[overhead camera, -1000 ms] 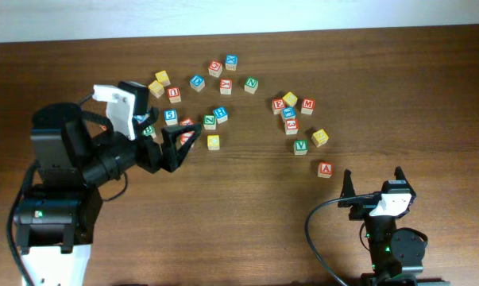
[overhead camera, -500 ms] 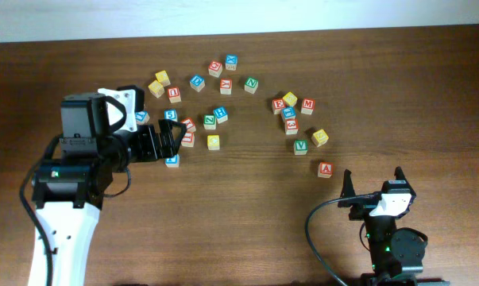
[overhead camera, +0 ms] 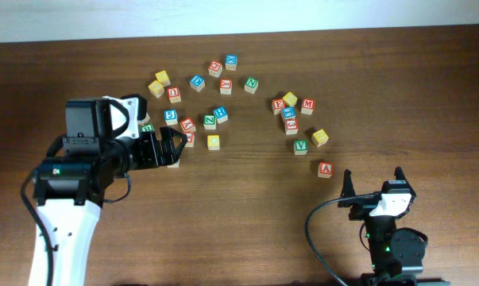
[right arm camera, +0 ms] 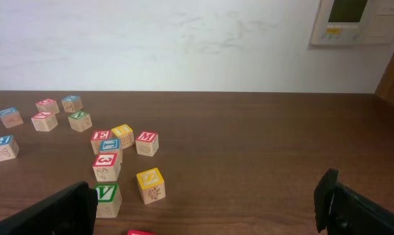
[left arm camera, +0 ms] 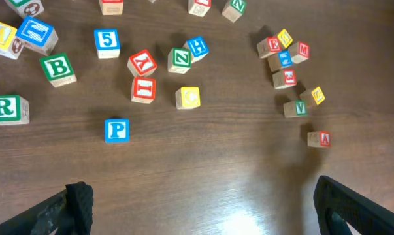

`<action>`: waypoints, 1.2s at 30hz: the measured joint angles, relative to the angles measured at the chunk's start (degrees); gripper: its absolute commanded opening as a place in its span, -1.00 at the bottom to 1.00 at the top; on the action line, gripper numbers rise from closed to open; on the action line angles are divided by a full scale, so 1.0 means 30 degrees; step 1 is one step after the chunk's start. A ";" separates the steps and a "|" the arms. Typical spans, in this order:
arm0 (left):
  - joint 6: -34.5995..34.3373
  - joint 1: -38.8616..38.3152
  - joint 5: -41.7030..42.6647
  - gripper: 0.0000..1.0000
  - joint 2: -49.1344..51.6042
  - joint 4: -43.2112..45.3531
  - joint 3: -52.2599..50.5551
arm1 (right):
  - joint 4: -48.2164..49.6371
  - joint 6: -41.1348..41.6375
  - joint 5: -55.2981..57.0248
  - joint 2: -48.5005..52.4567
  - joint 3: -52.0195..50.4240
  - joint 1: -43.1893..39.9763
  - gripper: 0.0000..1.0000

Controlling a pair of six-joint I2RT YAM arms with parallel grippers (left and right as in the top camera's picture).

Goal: Spell out CVPR
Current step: 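Reach the left gripper over the block pile toward the yellow C block, then lower the left gripper and close it on the yellow C block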

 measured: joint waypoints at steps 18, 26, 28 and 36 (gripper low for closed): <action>-0.0066 0.0000 0.2004 0.98 0.0000 -0.0109 0.0007 | 0.0000 -0.0007 0.0000 0.0000 0.0000 0.0000 0.97; -0.2652 0.1217 0.0721 0.98 0.0000 0.0466 0.0000 | 0.0000 -0.0015 0.0000 0.0000 0.0000 0.0000 0.97; -0.2841 0.1690 0.0452 0.98 0.0000 0.0211 0.0007 | 0.0007 -0.0007 0.0000 0.0000 0.0000 0.0000 0.97; -0.3067 0.2047 -0.1479 0.98 0.0000 -0.0794 0.0015 | 0.0000 0.0000 0.0000 0.0000 0.0000 0.0000 0.97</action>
